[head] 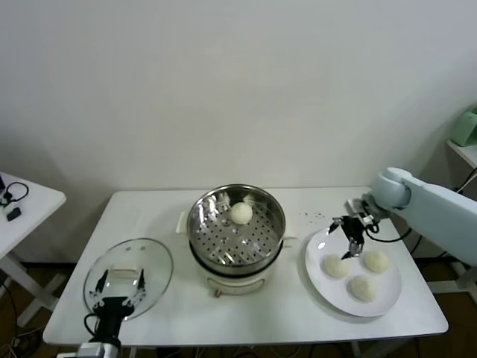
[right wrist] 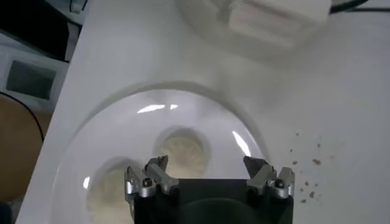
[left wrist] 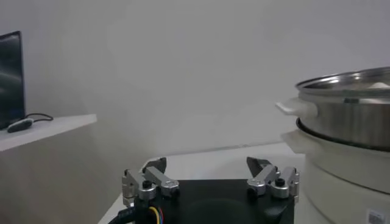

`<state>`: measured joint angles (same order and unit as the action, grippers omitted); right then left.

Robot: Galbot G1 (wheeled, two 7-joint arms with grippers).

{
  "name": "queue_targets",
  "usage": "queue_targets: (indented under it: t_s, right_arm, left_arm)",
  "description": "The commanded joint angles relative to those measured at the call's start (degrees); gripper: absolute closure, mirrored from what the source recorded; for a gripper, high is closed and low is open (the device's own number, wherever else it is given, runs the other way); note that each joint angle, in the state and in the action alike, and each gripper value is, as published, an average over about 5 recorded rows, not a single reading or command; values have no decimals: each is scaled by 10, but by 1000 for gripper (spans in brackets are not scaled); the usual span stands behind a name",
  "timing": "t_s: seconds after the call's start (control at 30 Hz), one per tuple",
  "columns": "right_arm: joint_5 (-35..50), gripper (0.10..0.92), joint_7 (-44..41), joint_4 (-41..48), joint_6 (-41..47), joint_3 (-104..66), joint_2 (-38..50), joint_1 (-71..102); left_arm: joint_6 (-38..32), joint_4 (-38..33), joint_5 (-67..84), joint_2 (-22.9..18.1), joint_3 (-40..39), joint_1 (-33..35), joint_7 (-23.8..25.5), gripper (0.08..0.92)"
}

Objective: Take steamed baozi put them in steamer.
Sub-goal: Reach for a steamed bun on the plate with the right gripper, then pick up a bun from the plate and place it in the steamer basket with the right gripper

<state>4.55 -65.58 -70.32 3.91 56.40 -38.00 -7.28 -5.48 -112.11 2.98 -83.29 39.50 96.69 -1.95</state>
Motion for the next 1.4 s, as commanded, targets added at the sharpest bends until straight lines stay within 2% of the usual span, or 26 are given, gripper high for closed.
queue_targets:
  t_s: [0.03,0.8,1.07,1.4]
  right_arm:
    - [-28,203,7,25,13,-37,-13,68]
    - [-39,205,-5,54,9,-18,-47,64]
    - [-47,309,-5,60,5,-20,-49,65]
    - [-28,332,-7,56,4,-14,-47,31]
  left_arm:
    - [1,-1,-2,-5,-1,-1,0,177]
    - [-3,5,7,2,7,6,-2,177]
    - [1,4,5,-1,3,3,-1,177]
    - [2,1,5,0,4,4,-1,177]
